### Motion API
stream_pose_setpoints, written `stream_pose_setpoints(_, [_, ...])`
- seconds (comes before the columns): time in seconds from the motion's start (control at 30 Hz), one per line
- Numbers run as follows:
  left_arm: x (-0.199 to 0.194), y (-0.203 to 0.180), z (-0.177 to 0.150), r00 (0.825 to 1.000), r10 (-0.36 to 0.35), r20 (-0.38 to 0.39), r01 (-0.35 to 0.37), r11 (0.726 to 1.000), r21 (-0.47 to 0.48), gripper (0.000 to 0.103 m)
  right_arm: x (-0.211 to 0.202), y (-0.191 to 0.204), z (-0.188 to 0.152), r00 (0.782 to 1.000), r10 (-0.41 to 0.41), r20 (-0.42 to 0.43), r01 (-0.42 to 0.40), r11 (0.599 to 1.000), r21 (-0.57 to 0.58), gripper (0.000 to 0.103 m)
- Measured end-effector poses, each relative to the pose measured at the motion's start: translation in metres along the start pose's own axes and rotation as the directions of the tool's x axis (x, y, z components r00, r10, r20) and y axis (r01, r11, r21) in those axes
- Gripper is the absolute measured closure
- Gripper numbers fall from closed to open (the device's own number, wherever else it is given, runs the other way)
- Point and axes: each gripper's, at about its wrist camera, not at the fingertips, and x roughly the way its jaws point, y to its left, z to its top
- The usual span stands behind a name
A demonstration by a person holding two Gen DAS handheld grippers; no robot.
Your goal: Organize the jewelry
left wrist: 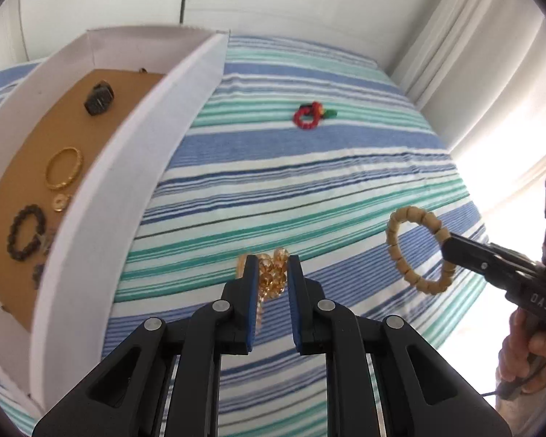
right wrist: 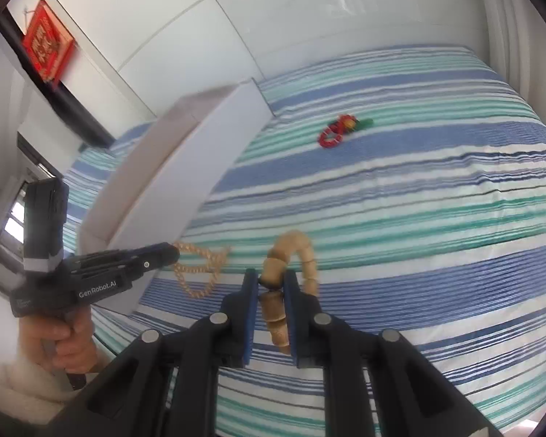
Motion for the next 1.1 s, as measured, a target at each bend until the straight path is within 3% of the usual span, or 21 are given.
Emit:
stream_pose_setpoints(0.23, [-0.054, 0.019, -0.006, 1.0, 0.006, 0.021, -0.005, 0.999, -0.052, 0.09, -0.008, 0.04, 0.011, 0.996, 0.085, 0.004, -0.085, 0.995, -0.056, 0.089])
stream_pose_setpoints(0.27, [-0.057, 0.024, -0.004, 1.0, 0.011, 0.023, -0.01, 0.998, -0.058, 0.1, -0.007, 0.047, 0.014, 0.995, 0.097, 0.002, -0.097, 0.993, -0.068, 0.089])
stream_pose_setpoints(0.3, [-0.066, 0.029, -0.004, 1.0, 0.008, 0.024, -0.007, 0.998, -0.066, 0.103, -0.006, 0.053, 0.018, 0.994, 0.107, 0.0, -0.106, 0.991, -0.08, 0.089])
stream_pose_setpoints(0.5, [-0.131, 0.072, 0.009, 0.996, 0.043, 0.082, -0.033, 0.992, -0.125, 0.103, 0.006, 0.1, 0.051, 0.984, 0.179, -0.018, -0.179, 0.97, -0.164, 0.089])
stream_pose_setpoints(0.63, [-0.141, 0.087, 0.014, 0.992, 0.088, 0.087, -0.079, 0.992, -0.102, 0.103, 0.022, 0.126, 0.071, 0.981, 0.192, -0.016, -0.191, 0.959, -0.209, 0.089])
stream_pose_setpoints(0.7, [-0.131, 0.084, 0.005, 0.994, 0.077, 0.071, -0.071, 0.993, -0.09, 0.103, 0.026, 0.131, 0.071, 0.981, 0.193, -0.014, -0.192, 0.958, -0.215, 0.089])
stream_pose_setpoints(0.83, [-0.081, 0.071, -0.022, 0.999, -0.009, -0.051, 0.005, 0.998, -0.068, 0.068, 0.028, 0.128, 0.063, 0.982, 0.19, -0.022, -0.19, 0.961, -0.199, 0.089])
stream_pose_setpoints(0.9, [-0.044, 0.066, -0.039, 0.993, -0.017, -0.116, 0.006, 0.996, -0.091, 0.061, 0.032, 0.117, 0.058, 0.983, 0.182, -0.032, -0.184, 0.968, -0.173, 0.089])
stream_pose_setpoints(0.97, [-0.01, 0.068, -0.051, 0.986, 0.062, -0.152, -0.081, 0.99, -0.12, 0.061, 0.036, 0.106, 0.051, 0.984, 0.172, -0.043, -0.177, 0.974, -0.144, 0.089])
stream_pose_setpoints(1.1, [0.035, 0.071, -0.058, 0.969, 0.199, -0.147, -0.22, 0.966, -0.138, 0.058, 0.04, 0.09, 0.037, 0.986, 0.156, -0.057, -0.161, 0.981, -0.112, 0.088])
